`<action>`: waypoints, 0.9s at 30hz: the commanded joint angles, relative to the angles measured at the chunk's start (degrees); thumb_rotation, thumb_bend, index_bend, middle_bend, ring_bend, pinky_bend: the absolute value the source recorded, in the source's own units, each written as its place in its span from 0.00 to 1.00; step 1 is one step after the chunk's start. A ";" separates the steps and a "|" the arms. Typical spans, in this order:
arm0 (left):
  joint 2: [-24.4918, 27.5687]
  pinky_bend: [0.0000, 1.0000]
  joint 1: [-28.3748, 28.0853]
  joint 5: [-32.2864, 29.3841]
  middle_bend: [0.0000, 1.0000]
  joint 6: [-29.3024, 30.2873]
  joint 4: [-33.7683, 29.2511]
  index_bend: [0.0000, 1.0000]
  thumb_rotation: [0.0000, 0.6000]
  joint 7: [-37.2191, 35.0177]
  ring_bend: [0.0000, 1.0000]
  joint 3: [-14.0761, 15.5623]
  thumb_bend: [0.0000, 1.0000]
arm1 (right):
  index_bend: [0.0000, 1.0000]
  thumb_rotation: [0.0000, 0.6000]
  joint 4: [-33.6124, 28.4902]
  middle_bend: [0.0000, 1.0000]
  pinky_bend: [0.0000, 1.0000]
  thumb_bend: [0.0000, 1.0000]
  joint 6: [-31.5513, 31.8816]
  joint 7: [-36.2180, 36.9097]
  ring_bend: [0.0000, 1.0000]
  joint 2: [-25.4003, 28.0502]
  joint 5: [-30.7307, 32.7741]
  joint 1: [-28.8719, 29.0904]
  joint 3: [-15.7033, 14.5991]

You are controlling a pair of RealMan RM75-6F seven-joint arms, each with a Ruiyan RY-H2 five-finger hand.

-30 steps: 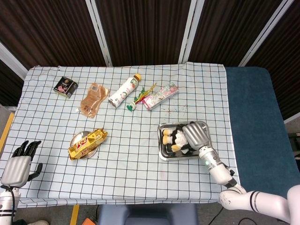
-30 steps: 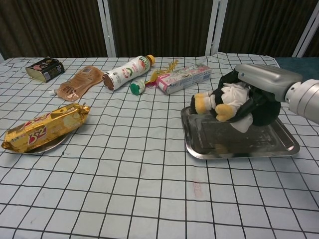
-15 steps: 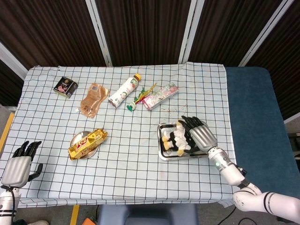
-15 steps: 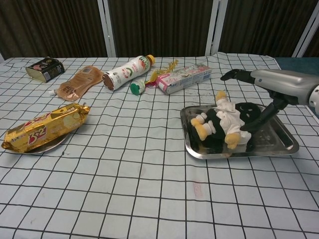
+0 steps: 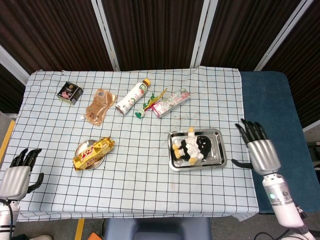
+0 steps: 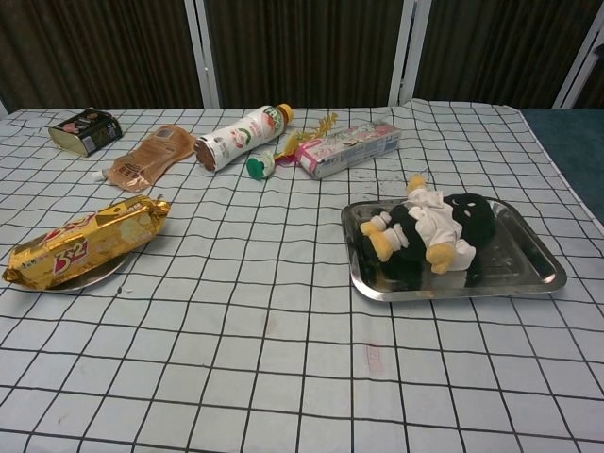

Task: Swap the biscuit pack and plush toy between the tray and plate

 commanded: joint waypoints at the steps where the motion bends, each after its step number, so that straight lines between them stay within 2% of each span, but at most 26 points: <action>1: -0.10 0.17 0.19 0.35 0.12 0.54 -0.04 0.10 1.00 0.24 0.05 -0.03 0.44 | 0.00 1.00 0.52 0.00 0.00 0.05 11.07 -4.13 0.00 -0.24 0.10 -8.27 -0.98; 4: -0.21 0.17 0.44 0.46 0.13 1.26 -0.09 0.10 1.00 0.28 0.05 -0.27 0.44 | 0.00 1.00 6.07 0.00 0.00 0.05 15.03 -3.78 0.00 -3.51 0.83 -11.61 -0.69; 10: -0.36 0.17 0.72 0.33 0.13 1.94 0.22 0.10 1.00 0.12 0.05 -0.69 0.45 | 0.00 1.00 12.33 0.00 0.00 0.05 13.62 0.99 0.00 -6.94 4.82 -13.76 1.66; 18: -0.56 0.17 0.74 0.44 0.13 1.75 0.87 0.10 1.00 -0.94 0.05 -0.83 0.45 | 0.00 1.00 12.21 0.00 0.00 0.05 3.95 -0.53 0.00 -5.94 6.98 -12.06 1.33; 22: -0.89 0.17 0.52 0.14 0.14 1.00 1.27 0.10 1.00 -0.81 0.05 -0.80 0.44 | 0.00 1.00 12.94 0.00 0.00 0.05 2.57 1.10 0.00 -5.97 5.40 -11.77 1.26; 27: -1.22 0.17 0.32 -0.52 0.14 0.11 1.31 0.10 1.00 -0.03 0.05 -0.75 0.44 | 0.00 1.00 14.12 0.00 0.00 0.05 3.94 2.95 0.00 -6.34 2.25 -12.43 1.09</action>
